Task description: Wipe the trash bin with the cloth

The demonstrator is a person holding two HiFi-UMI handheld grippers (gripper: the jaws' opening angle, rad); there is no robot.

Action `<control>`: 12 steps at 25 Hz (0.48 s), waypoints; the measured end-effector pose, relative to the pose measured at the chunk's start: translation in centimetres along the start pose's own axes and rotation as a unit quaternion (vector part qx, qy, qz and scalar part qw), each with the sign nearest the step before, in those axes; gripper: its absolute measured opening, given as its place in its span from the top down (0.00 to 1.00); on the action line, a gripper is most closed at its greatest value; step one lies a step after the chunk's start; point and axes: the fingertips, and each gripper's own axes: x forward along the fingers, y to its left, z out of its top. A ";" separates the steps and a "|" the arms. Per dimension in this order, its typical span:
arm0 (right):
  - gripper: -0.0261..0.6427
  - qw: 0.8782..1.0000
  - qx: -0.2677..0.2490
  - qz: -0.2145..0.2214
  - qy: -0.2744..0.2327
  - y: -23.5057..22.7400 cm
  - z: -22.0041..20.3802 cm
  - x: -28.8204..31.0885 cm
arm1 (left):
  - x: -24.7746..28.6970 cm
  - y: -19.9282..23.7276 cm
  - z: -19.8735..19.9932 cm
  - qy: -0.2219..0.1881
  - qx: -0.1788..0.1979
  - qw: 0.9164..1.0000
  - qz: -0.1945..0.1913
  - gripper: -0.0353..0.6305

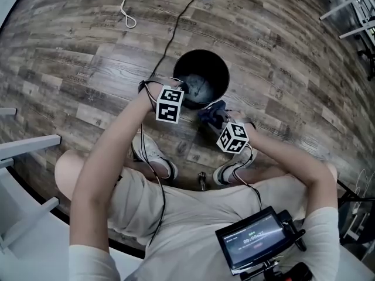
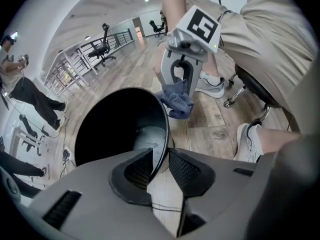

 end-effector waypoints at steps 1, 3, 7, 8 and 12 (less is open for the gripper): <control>0.85 1.000 0.003 -0.002 -0.008 0.0 0.8 -0.8 | 0.1 -0.1 0.0 0.001 0.002 1.000 -0.002 0.79; 0.85 1.000 0.005 -0.007 -0.022 -0.2 2.3 -1.8 | 0.4 -0.3 0.2 0.005 0.009 1.000 -0.006 0.80; 0.85 0.999 0.017 -0.019 -0.032 -1.1 3.8 -1.6 | 0.5 -1.0 0.9 0.003 0.016 1.000 -0.016 0.83; 0.85 0.999 0.023 -0.021 -0.030 -1.5 3.8 -1.2 | 0.5 -1.2 1.1 0.001 0.019 1.000 -0.017 0.83; 0.85 0.999 0.027 -0.019 -0.022 -2.2 3.1 0.0 | 0.7 -1.7 2.0 -0.008 0.022 1.000 -0.019 0.85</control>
